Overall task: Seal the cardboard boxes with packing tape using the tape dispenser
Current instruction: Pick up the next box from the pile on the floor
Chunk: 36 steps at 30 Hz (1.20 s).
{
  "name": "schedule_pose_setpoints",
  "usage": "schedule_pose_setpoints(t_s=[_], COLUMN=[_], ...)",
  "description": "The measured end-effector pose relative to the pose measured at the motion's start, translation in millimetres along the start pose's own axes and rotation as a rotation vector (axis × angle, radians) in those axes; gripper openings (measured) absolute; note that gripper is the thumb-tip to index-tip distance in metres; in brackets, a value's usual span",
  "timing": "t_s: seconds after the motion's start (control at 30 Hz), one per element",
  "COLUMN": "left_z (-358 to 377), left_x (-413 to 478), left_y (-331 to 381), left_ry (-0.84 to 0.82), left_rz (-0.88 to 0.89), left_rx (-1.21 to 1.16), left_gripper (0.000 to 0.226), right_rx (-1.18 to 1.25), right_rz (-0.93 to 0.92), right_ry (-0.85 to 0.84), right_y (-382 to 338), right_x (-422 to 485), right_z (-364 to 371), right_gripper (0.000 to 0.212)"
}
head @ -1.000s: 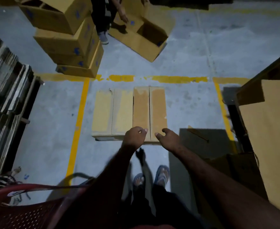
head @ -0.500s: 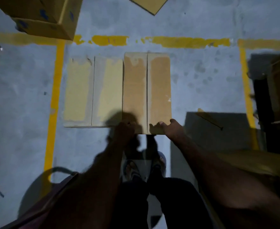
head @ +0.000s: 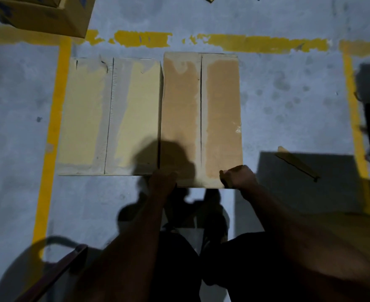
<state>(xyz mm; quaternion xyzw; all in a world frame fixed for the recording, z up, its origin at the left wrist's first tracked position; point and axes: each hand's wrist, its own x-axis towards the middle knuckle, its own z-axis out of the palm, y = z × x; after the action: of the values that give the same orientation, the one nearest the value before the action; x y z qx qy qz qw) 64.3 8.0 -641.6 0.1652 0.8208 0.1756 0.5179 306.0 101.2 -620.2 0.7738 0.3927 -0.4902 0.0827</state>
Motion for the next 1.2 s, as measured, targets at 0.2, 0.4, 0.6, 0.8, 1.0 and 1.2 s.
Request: schedule_pose_setpoints(t_s=[0.2, 0.4, 0.6, 0.8, 1.0, 1.2], left_z=[-42.7, -100.5, -164.5, -235.6, -294.6, -322.1], left_x=[-51.2, -137.8, -248.7, -372.6, -473.2, -563.4], left_y=[87.0, 194.7, 261.0, 351.1, 440.8, 523.5], left_ry=[0.072, 0.010, 0.025, 0.018, -0.032, -0.225], left_rz=[0.049, 0.173, 0.213, 0.450, 0.691, 0.949], left_rx=[-0.317, -0.481, -0.635, -0.667, -0.680, -0.649], left_gripper=[0.060, 0.043, 0.067, 0.042, 0.023, 0.022], right_rx=[0.250, 0.452, 0.508, 0.599, 0.651, 0.721], right_rz=[-0.136, -0.194, -0.287, -0.467, -0.716, -0.815], right_ry=[0.173, 0.218, 0.304, 0.354, 0.505, 0.785], right_y=[-63.4, -135.4, -175.0, -221.4, -249.8, -229.0], right_x=[-72.2, -158.4, -290.0, -419.0, -519.6, -636.3], right_z=[-84.8, -167.1, -229.1, -300.7, -372.8, -430.9], right_gripper=[0.034, 0.017, 0.037, 0.042, 0.033, 0.039])
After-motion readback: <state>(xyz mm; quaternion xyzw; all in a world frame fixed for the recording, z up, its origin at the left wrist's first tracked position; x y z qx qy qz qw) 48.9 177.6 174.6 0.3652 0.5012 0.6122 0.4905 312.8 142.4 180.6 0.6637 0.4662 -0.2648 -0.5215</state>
